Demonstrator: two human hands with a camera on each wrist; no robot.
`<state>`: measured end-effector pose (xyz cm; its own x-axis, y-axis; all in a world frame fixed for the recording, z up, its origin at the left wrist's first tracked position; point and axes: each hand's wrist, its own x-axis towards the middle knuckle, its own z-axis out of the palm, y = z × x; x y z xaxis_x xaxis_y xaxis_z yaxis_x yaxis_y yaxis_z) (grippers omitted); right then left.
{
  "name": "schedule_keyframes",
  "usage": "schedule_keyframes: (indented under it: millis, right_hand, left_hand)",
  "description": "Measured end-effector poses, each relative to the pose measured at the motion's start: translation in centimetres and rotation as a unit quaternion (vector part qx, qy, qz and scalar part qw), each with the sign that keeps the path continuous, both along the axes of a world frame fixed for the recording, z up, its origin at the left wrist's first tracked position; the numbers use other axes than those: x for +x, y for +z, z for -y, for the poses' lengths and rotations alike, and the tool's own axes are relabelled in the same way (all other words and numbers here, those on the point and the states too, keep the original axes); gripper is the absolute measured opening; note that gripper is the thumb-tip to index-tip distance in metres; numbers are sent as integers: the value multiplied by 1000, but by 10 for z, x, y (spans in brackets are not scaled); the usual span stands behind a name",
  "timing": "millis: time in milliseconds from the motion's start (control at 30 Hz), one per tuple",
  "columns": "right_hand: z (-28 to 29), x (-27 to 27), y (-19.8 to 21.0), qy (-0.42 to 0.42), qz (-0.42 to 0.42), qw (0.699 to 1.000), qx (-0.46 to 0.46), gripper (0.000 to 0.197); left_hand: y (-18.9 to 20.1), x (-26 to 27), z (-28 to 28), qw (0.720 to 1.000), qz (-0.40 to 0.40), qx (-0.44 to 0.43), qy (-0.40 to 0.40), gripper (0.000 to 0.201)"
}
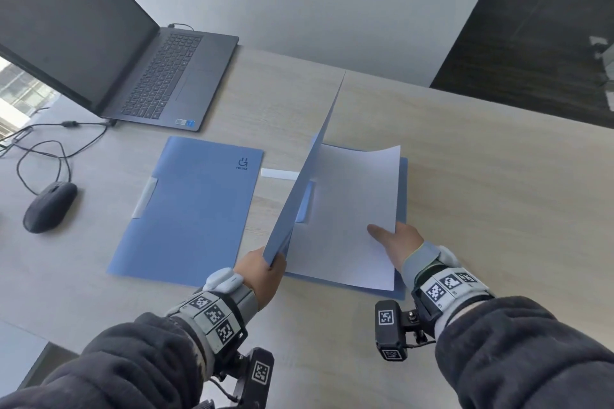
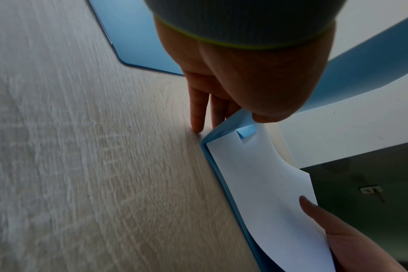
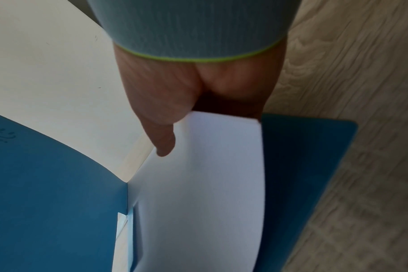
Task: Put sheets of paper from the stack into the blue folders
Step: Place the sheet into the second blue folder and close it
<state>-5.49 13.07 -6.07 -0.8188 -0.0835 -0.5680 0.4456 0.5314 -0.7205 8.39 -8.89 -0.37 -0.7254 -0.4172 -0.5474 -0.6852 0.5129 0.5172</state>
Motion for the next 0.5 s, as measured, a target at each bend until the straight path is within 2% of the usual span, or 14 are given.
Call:
schedule_keyframes:
  millis: [100,167,233,267,333,400,500]
  right_hand:
    - [0,0,13,38,-1,997,72,44]
    - [-3,-2,18,37,13,992,123,60]
    - [-8,-5,17,19,29,988,147,75]
    - [-12,-6,14,-6,38,989,142,82]
    - [-24,-3,11,-95,53,991,73,90]
    - [-40,2,8,-168,50,985,11,83]
    - [-58,10,12,-177,25,984,-5,74]
  left_hand:
    - [4,0,-5,1000,-9,-10,1,41]
    - [3,-1,-8,999,-32,-16,0,29]
    - [3,-3,-10,998,-55,-3,-27,26]
    - [-2,-4,-9,996,-66,4,-51,30]
    - [-21,-4,-7,990,-68,-4,-121,53]
    - [-36,-3,-7,986,-51,-15,-159,76]
    - [-44,-4,-15,978,-6,-74,-196,95]
